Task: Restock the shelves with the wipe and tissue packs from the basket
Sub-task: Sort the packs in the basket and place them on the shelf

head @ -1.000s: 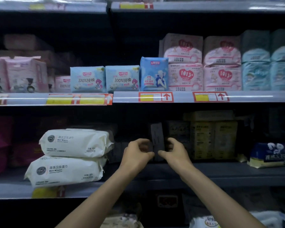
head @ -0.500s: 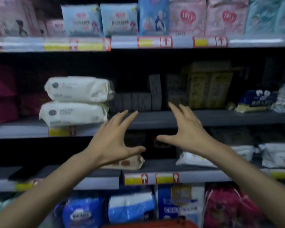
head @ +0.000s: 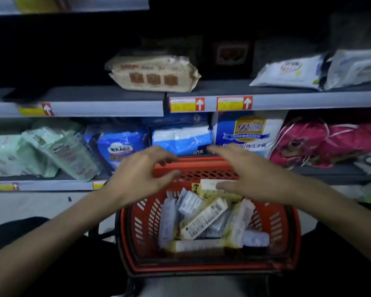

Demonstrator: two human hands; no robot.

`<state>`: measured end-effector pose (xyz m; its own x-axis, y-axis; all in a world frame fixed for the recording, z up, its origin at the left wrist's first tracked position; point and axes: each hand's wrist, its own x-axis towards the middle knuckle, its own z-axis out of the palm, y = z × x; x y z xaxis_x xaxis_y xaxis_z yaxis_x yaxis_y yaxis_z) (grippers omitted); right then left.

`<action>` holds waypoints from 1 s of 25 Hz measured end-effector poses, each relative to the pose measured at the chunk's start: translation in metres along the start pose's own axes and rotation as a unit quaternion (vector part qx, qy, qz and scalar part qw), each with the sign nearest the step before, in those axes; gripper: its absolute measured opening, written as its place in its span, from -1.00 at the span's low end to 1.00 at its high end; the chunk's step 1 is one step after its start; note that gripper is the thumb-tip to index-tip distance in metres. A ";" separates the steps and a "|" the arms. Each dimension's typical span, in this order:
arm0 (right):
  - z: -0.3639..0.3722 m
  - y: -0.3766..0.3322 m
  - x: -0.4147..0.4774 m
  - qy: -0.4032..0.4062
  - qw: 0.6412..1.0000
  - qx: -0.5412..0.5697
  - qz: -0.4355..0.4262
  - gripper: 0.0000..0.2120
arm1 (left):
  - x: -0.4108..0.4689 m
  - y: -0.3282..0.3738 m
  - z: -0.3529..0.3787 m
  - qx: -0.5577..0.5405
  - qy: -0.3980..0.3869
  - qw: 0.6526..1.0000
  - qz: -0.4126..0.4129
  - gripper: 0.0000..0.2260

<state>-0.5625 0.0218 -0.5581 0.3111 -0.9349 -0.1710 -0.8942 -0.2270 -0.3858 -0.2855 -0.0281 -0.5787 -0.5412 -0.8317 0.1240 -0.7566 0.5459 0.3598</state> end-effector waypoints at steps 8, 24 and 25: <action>0.172 0.050 0.042 -0.219 0.946 -0.233 -0.055 -0.25 | -0.011 -0.072 0.164 -0.030 -0.273 0.936 -0.220 -0.47; 0.166 0.075 0.051 -0.247 0.883 -0.394 0.058 -0.37 | -0.031 -0.097 0.255 -0.238 -0.337 0.789 -0.455 -0.49; 0.165 0.073 0.052 -0.254 0.881 -0.394 0.058 -0.41 | -0.031 -0.097 0.256 -0.234 -0.329 0.792 -0.457 -0.51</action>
<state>-0.5583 0.0015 -0.7445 0.1266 -0.7665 -0.6296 -0.8129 -0.4439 0.3770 -0.2895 -0.0292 -0.8540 -0.0363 -0.5412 -0.8401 -0.8070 -0.4800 0.3441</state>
